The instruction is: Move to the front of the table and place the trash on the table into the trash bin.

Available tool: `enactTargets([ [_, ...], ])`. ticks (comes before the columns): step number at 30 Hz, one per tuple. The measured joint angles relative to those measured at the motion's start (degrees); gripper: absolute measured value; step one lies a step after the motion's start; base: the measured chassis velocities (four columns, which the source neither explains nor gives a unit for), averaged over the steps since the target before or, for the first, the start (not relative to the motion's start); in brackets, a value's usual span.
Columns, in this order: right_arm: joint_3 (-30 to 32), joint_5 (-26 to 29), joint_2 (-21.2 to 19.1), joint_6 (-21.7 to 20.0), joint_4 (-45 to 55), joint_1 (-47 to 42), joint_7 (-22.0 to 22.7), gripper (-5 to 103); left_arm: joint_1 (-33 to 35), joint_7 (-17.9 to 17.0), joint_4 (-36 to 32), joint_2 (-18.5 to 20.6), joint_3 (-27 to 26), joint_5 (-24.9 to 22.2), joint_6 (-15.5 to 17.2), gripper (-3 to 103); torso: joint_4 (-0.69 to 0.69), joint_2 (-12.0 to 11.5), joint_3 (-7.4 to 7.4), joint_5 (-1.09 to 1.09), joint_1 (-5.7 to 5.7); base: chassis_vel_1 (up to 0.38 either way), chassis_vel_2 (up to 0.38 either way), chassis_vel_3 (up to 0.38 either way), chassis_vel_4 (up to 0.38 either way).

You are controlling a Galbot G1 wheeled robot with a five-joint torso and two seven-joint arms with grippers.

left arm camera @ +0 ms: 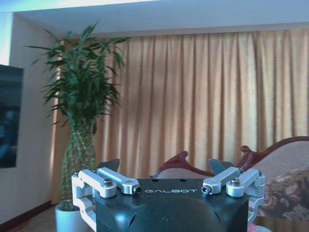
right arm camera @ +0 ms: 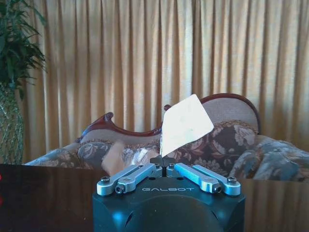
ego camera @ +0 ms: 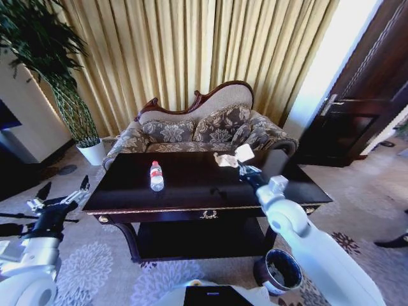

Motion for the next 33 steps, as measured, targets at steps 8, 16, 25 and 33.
enactTargets([
  [8, 9.05, -4.21, 3.91, 2.04, 8.48, -14.12, -0.63, 0, -0.16, 1.07, 0.88, 1.74, 0.88, -0.13, -0.40, 100, -0.03, 0.00, 0.00, -0.01, 0.00, 0.000, 0.000, 0.000, 0.000],
  [16, 16.15, -5.71, 6.87, 2.99, 11.83, -22.32, -1.65, 0, 0.10, 2.28, 2.32, 2.28, 0.64, -0.78, -1.23, 100, -0.02, 0.00, 0.01, 0.00, 0.00, 0.000, 0.000, 0.000, 0.000],
  [25, 17.69, -6.12, 6.90, 2.98, 10.60, -23.88, -1.80, 0, 0.62, 3.65, 2.16, 2.41, -0.30, -1.93, -1.67, 100, -0.01, 0.00, 0.01, -0.01, 0.02, 0.000, 0.000, 0.000, 0.000],
  [33, 18.13, -6.31, 6.47, 3.36, 8.32, -23.73, -2.37, 0, 0.58, 4.72, 2.01, 2.08, -0.19, -2.11, -1.46, 100, -0.01, -0.02, 0.02, 0.00, 0.03, 0.041, -0.045, -0.045, 0.041],
])
